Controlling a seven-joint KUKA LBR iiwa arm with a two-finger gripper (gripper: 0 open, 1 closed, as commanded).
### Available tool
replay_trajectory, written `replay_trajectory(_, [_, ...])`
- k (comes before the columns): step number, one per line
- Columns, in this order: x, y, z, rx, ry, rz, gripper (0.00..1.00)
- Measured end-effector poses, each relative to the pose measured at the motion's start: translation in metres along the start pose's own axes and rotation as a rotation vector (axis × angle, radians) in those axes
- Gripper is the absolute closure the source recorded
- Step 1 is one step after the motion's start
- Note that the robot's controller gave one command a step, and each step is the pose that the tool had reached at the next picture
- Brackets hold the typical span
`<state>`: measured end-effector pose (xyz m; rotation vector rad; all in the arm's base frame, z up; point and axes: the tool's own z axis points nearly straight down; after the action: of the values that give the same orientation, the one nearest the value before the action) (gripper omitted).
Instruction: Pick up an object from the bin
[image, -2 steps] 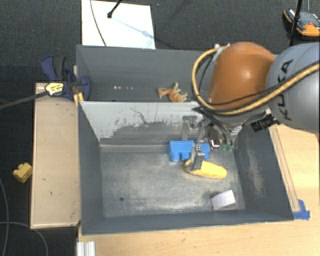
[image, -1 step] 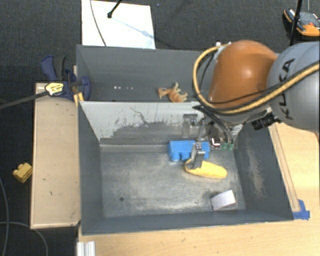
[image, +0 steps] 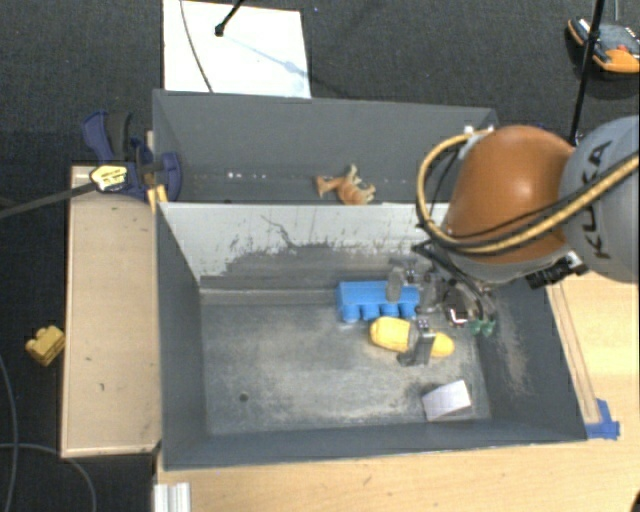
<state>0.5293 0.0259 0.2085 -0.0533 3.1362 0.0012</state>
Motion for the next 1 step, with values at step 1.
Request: replay_trajectory(1, [0.0039,-0.0126,0.0171,0.003,0.005,0.000,0.00])
